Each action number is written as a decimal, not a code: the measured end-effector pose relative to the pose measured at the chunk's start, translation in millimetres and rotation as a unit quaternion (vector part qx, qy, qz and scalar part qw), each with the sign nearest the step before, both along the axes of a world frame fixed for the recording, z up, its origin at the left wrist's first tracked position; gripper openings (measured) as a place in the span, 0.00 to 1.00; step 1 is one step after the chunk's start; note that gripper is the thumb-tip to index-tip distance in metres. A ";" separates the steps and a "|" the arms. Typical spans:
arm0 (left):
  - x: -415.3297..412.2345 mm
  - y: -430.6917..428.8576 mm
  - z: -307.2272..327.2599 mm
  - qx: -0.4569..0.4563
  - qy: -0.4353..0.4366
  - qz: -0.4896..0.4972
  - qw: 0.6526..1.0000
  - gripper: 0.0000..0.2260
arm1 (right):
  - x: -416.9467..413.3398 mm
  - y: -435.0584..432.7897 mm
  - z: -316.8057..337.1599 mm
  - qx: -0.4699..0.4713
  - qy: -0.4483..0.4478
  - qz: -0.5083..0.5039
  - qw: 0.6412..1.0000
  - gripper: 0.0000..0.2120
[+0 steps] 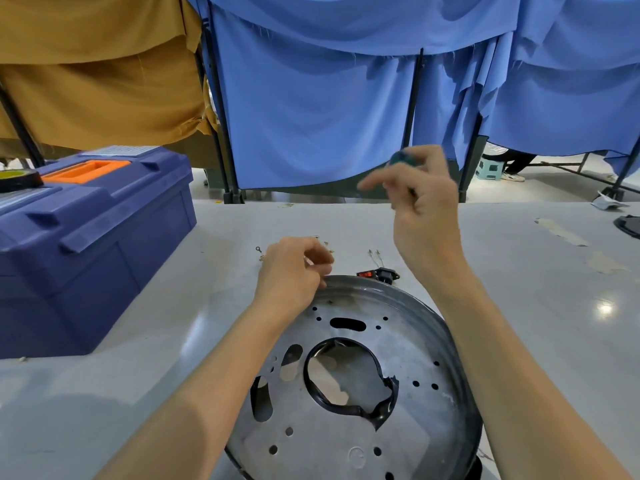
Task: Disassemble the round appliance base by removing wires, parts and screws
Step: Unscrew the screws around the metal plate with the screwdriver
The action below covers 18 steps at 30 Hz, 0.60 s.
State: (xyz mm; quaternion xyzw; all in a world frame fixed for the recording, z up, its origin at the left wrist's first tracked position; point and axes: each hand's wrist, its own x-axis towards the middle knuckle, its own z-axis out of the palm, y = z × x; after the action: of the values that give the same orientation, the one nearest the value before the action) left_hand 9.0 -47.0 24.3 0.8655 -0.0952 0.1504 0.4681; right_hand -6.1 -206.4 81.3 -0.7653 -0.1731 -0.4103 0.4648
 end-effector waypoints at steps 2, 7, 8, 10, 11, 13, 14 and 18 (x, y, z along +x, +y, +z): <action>-2.6 -2.1 -0.4 0.047 0.014 0.006 0.999 0.17 | 1.7 -0.1 -4.6 -0.095 0.114 -0.006 0.989 0.16; -4.2 -3.5 2.5 0.078 0.012 -0.003 0.997 0.11 | 5.7 0.9 -14.0 -0.292 0.291 0.007 0.911 0.11; -4.5 -3.4 2.8 0.082 0.010 -0.002 0.997 0.09 | 5.4 0.4 -14.3 -0.310 0.312 0.017 0.898 0.08; -5.4 -3.6 3.3 0.097 0.006 -0.001 0.995 0.07 | 5.5 -1.5 -15.4 -0.340 0.339 0.023 0.877 0.07; -5.7 -3.3 3.4 0.103 0.003 -0.001 0.995 0.06 | 5.6 -2.4 -15.9 -0.347 0.345 0.022 0.872 0.07; -6.2 -3.5 4.0 0.113 0.000 0.000 0.994 0.06 | 5.1 -3.0 -15.5 -0.349 0.340 0.024 0.873 0.08; -6.4 -3.7 4.6 0.118 -0.001 0.001 0.993 0.06 | 4.7 -2.6 -15.1 -0.345 0.334 0.025 0.877 0.08; -7.1 -3.7 5.2 0.146 -0.003 -0.002 0.989 0.07 | 4.8 -1.1 -17.9 -0.352 0.368 0.031 0.860 0.10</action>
State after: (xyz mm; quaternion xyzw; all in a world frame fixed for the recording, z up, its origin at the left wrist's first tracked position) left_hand 1.9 -50.7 29.5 0.9240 -0.1193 0.1365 0.3367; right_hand -1.3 -207.5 63.4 -0.9673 -0.1463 0.0040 0.2070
